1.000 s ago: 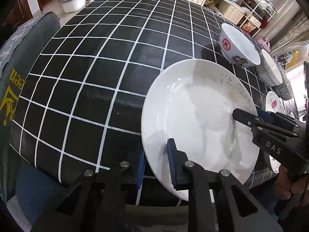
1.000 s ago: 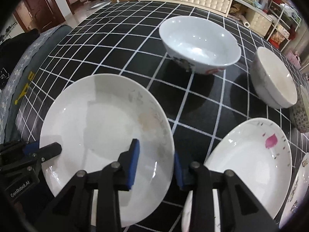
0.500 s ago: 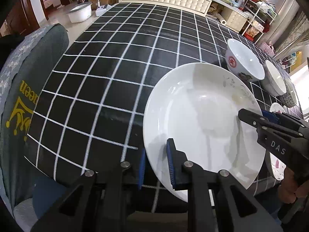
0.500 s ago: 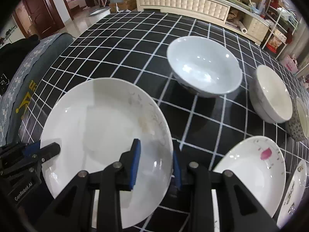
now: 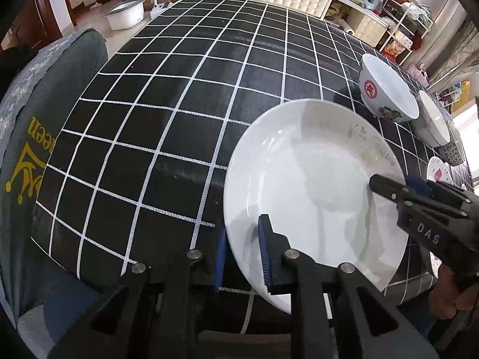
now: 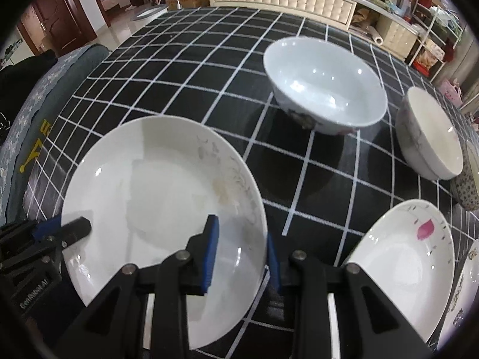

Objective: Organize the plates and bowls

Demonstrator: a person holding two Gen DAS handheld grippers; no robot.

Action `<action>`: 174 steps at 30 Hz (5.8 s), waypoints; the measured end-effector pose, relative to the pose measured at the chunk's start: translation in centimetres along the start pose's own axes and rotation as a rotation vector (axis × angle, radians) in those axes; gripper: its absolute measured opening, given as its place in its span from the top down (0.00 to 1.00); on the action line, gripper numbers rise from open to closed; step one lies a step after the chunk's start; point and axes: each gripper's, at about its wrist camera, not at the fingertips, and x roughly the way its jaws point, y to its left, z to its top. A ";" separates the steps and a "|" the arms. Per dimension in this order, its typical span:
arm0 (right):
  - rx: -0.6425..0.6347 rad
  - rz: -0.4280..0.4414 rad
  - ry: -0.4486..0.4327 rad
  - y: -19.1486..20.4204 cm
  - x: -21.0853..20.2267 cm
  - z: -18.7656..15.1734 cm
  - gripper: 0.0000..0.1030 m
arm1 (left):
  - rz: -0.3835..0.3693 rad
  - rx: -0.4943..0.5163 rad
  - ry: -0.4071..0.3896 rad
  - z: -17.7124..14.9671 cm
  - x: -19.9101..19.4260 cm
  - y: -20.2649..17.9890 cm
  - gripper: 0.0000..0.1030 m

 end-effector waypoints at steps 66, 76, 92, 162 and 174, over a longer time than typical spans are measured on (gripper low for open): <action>0.274 -0.087 -0.048 -20.5 -4.9 -10.3 0.63 | -0.122 0.299 0.063 -1.3 1.7 -21.9 0.89; 0.307 -0.124 -0.054 -20.4 -5.5 -9.9 0.72 | -0.105 0.294 0.047 -1.8 1.1 -21.6 0.90; 0.280 -0.080 -0.143 -16.8 -8.5 -8.2 0.75 | -0.086 0.230 -0.034 -0.9 -3.1 -17.4 0.90; 0.049 -0.155 -0.195 -7.5 -12.3 -5.3 0.66 | -0.060 0.204 -0.238 -0.5 -12.2 -10.6 0.54; 0.273 -0.137 -0.252 -16.3 -16.5 -10.0 0.50 | -0.103 0.402 -0.224 -2.0 -11.8 -22.9 0.46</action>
